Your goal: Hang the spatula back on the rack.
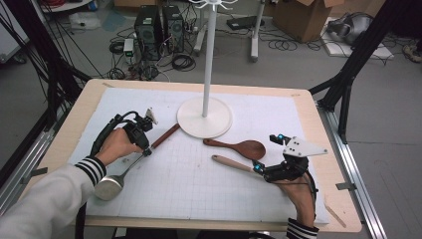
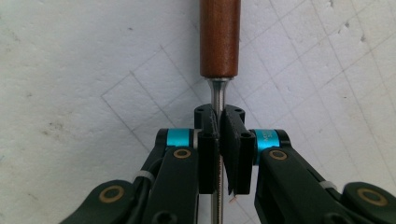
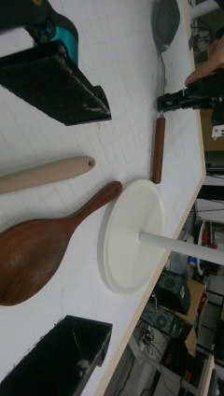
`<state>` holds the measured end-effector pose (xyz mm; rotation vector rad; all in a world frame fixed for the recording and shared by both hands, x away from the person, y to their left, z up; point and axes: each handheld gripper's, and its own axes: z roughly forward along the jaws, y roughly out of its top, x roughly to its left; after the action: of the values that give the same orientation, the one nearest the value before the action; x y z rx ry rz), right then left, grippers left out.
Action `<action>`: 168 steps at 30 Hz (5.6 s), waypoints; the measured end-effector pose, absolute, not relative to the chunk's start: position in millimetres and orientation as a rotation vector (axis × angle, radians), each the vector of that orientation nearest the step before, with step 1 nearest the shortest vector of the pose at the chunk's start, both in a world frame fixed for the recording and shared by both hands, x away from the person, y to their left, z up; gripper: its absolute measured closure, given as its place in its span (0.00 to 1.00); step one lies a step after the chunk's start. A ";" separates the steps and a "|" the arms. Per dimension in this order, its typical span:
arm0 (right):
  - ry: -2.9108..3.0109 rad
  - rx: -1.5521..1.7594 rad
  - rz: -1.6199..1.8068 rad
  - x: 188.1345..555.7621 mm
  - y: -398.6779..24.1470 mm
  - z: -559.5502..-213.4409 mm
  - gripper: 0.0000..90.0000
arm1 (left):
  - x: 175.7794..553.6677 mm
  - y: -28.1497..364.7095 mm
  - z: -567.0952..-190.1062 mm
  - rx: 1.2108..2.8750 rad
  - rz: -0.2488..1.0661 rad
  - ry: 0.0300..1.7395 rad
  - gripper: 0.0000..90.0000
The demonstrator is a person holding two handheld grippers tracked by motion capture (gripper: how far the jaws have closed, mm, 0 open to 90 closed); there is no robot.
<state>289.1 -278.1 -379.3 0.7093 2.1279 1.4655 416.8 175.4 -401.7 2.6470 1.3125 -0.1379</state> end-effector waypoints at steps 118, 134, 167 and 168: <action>1.986 0.597 1.768 333.8 -154.6 -257.1 0.01 | 347.0 129.4 -294.4 1.797 0.357 0.498 0.94; 1.962 0.585 1.794 343.5 -132.7 -247.1 0.08 | 348.0 112.5 -300.5 1.764 0.401 0.523 0.94; 1.930 0.666 1.833 343.7 -127.0 -243.0 0.74 | 343.5 99.1 -304.0 1.768 0.438 0.500 0.94; 1.931 0.666 1.833 343.9 -127.1 -243.0 0.74 | 343.6 99.2 -304.1 1.769 0.436 0.495 0.94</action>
<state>343.9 -127.1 -243.0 0.6658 1.9306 1.8329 343.6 99.2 -304.1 1.7686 0.4953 0.4355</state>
